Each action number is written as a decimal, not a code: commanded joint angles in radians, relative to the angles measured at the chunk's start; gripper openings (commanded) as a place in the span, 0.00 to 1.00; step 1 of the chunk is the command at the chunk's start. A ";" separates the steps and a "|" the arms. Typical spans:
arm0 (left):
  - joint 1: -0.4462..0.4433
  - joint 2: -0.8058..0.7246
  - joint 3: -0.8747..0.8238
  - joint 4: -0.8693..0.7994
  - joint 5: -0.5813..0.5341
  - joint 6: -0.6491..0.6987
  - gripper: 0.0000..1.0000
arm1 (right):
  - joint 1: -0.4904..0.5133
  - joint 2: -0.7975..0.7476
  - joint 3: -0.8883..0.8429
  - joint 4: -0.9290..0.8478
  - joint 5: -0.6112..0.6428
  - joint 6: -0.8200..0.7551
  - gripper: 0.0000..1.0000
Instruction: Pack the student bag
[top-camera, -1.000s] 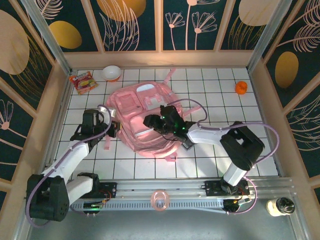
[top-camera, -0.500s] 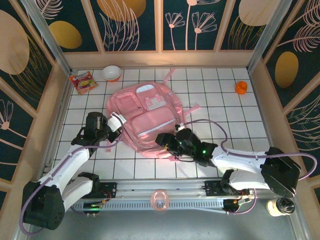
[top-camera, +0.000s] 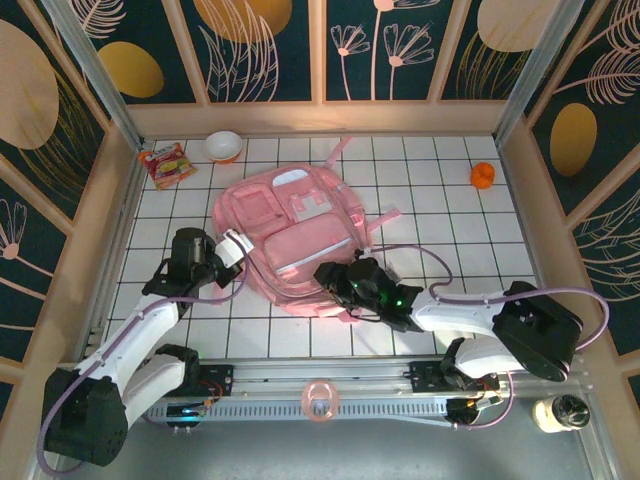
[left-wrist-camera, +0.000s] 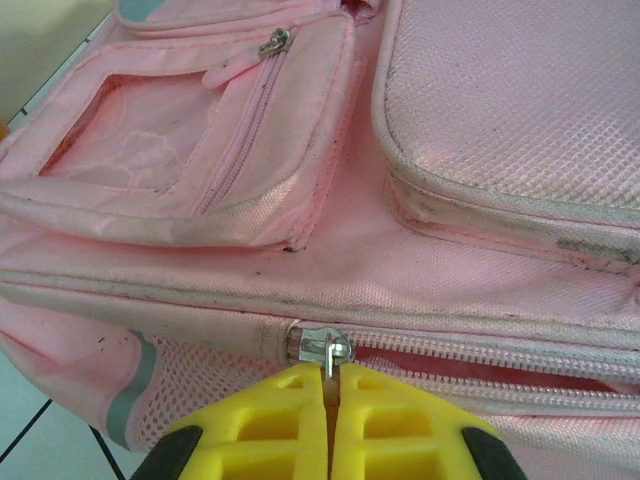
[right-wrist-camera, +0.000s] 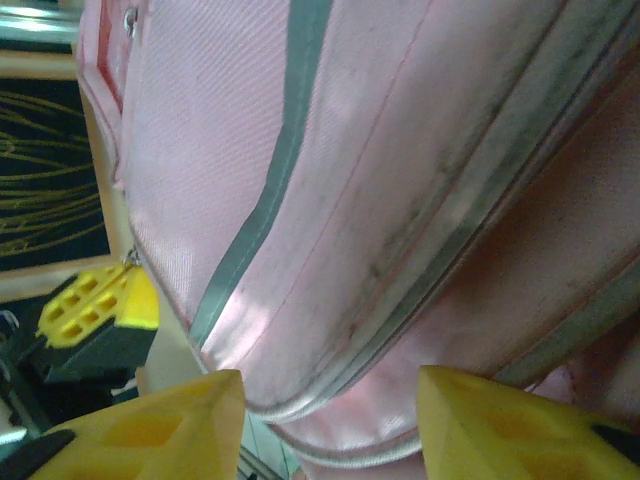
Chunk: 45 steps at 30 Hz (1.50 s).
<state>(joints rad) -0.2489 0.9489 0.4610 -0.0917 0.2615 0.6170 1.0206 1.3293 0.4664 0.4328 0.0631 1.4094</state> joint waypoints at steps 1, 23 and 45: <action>-0.012 -0.022 -0.020 0.067 0.083 0.005 0.00 | -0.015 0.022 -0.009 0.062 0.056 0.022 0.44; -0.157 -0.020 -0.042 -0.002 0.212 -0.069 0.00 | -0.092 0.029 0.138 0.169 0.080 -0.139 0.00; -0.648 0.247 0.068 0.379 0.253 -0.496 0.16 | -0.109 0.058 0.220 0.153 0.000 -0.204 0.00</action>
<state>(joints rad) -0.8131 1.1702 0.4770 0.1440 0.3653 0.1764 0.9169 1.3773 0.6296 0.4812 0.0998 1.2366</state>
